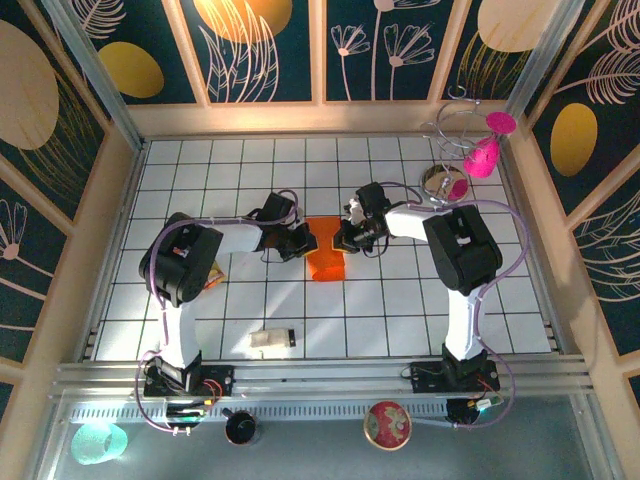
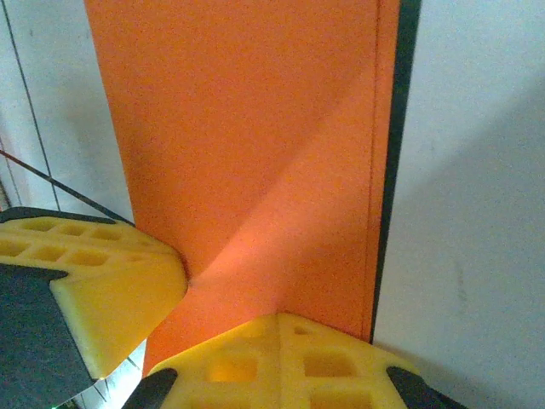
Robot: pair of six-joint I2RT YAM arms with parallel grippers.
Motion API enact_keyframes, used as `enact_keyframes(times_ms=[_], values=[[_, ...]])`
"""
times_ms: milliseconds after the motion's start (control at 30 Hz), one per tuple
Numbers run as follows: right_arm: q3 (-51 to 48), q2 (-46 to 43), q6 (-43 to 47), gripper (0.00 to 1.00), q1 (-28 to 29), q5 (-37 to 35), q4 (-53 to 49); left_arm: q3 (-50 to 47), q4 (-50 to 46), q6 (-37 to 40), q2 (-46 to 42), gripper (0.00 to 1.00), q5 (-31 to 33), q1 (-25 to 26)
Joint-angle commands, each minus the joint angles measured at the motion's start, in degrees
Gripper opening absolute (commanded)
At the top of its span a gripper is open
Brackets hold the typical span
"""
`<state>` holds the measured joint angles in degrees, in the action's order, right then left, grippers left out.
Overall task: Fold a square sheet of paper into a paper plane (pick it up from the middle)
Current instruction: First fold the square sheet of paper in half at the center of the table.
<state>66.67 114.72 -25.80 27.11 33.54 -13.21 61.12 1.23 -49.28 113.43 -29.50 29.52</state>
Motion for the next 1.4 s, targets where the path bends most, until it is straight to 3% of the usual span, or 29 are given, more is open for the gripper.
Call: enact_keyframes(times_ms=[0, 167, 367, 833, 1367], values=[[0.28, 2.01, 0.20, 0.01, -0.07, -8.92, -8.10, 0.75, -3.48, 1.32, 1.95, 0.01, 2.04, -0.08], [6.34, -1.71, -1.85, 0.07, -0.09, -5.42, -5.93, 0.58, -5.08, 2.03, 2.93, 0.01, 3.11, -0.08], [5.90, -5.87, -3.37, 0.09, -0.39, -5.06, -2.53, 0.41, -6.11, 2.85, 2.87, 0.01, 4.03, -0.10], [4.96, -0.64, -2.81, 0.06, -0.24, -0.58, -0.80, 0.64, -5.89, 3.12, 3.20, 0.01, 3.92, 0.10], [-0.16, 4.04, -1.46, 0.00, -0.54, -7.20, -3.67, 1.78, -4.46, 2.97, -3.87, 0.05, -0.25, 0.79]])
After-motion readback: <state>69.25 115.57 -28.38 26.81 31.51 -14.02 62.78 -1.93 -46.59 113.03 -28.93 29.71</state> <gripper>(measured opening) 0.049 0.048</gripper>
